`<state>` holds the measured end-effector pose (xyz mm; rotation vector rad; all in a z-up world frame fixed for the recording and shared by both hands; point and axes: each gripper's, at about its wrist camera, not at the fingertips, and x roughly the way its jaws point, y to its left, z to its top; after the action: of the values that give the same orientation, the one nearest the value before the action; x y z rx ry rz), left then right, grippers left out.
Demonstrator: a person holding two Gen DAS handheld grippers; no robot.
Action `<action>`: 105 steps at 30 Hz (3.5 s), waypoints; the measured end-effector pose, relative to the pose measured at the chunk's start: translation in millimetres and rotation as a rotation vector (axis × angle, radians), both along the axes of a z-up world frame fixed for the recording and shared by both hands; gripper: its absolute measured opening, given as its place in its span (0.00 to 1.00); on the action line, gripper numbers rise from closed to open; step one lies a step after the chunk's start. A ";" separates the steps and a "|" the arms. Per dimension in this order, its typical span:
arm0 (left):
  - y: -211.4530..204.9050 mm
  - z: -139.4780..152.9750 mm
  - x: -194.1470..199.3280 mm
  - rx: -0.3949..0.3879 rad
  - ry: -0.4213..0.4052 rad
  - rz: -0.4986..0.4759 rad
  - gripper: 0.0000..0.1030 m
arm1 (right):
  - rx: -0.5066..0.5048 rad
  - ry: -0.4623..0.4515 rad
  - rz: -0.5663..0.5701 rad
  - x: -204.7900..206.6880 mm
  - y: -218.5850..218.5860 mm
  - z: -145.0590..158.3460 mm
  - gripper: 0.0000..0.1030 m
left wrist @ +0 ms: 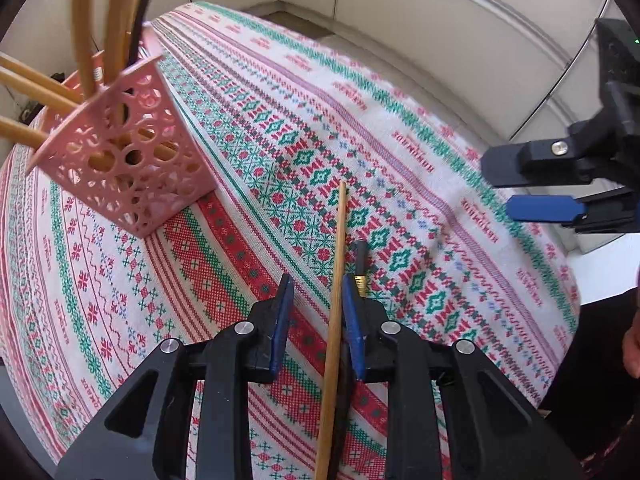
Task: Organize utensils
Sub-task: 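Lift the wooden chopstick with the left tool while the right tool grasps the dark chopstick, then carry both chopsticks upright over the pink holder, then open both tools to drop the chopsticks into the pink holder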
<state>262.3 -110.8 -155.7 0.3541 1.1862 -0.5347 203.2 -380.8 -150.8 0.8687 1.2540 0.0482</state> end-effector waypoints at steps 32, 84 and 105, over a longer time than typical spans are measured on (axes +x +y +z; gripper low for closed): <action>142.3 92.9 -62.4 -0.277 -0.191 0.374 0.05 | -0.498 -0.065 0.243 16.6 181.7 -8.7 0.08; 111.5 279.8 -33.6 -0.541 -0.796 0.418 0.05 | -0.386 -0.960 0.116 67.7 129.9 253.6 0.11; 105.7 228.1 4.7 -0.441 -0.673 0.484 0.47 | -0.301 -0.950 0.048 23.1 103.5 228.4 0.50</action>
<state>267.0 -5.1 72.4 -0.1364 0.4493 -0.2066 226.3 -277.4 77.6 0.4440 0.3696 0.2712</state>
